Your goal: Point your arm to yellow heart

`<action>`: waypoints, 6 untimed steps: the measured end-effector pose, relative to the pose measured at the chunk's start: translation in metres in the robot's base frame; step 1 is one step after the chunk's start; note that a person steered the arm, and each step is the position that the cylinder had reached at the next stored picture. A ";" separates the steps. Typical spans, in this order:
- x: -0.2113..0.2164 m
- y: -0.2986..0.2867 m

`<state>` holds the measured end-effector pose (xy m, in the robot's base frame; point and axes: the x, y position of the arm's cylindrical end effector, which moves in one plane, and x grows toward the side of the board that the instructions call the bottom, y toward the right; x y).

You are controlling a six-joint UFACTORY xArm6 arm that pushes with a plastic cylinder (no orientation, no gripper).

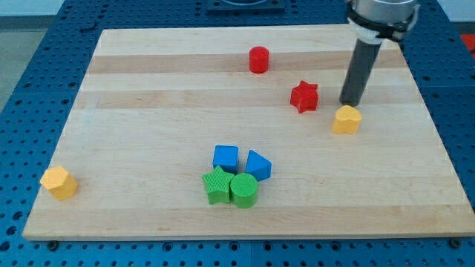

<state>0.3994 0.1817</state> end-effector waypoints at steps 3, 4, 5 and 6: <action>0.013 0.053; 0.019 0.042; 0.031 0.024; 0.041 -0.002</action>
